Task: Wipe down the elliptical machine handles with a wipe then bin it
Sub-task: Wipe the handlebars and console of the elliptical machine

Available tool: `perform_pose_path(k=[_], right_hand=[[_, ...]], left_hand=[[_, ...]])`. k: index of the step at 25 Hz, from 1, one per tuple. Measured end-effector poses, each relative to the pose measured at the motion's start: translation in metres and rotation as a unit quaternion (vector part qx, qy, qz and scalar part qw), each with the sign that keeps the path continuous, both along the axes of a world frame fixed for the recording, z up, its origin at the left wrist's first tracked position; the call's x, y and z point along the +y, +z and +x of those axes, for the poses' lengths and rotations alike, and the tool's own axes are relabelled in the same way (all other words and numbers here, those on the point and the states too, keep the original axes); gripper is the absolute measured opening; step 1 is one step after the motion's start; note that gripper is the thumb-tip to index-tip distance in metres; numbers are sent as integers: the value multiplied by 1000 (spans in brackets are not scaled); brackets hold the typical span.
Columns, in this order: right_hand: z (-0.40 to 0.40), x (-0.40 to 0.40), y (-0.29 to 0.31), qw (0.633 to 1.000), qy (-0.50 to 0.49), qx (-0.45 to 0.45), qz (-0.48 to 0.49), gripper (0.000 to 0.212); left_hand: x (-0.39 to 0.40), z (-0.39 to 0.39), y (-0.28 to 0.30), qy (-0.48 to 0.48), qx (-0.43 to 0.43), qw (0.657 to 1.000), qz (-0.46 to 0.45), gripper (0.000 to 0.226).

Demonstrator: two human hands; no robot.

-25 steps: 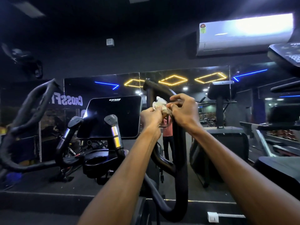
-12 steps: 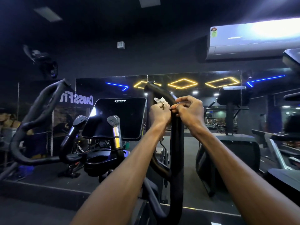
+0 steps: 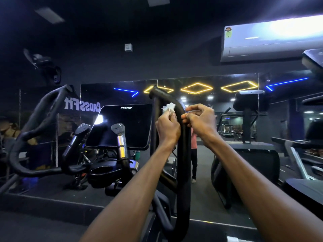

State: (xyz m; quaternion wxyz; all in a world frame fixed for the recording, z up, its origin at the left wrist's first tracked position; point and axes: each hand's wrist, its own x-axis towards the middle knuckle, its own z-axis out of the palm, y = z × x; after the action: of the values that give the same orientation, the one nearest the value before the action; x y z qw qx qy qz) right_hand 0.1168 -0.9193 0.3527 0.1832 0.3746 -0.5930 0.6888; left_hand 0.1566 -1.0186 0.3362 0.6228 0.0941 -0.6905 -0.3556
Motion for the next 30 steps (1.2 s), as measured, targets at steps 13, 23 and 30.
perform_pose_path(k=[13,23,30], right_hand=[[-5,2,-31,994,-60,77,58,33],[-7,10,-52,996,-25,41,70,42],[-11,11,-71,995,-35,24,92,49]], left_hand=[[-6,36,-41,-65,-120,981,-139,26],[3,37,-100,-72,-100,988,-90,13],[9,38,-132,-61,-107,989,-79,20]])
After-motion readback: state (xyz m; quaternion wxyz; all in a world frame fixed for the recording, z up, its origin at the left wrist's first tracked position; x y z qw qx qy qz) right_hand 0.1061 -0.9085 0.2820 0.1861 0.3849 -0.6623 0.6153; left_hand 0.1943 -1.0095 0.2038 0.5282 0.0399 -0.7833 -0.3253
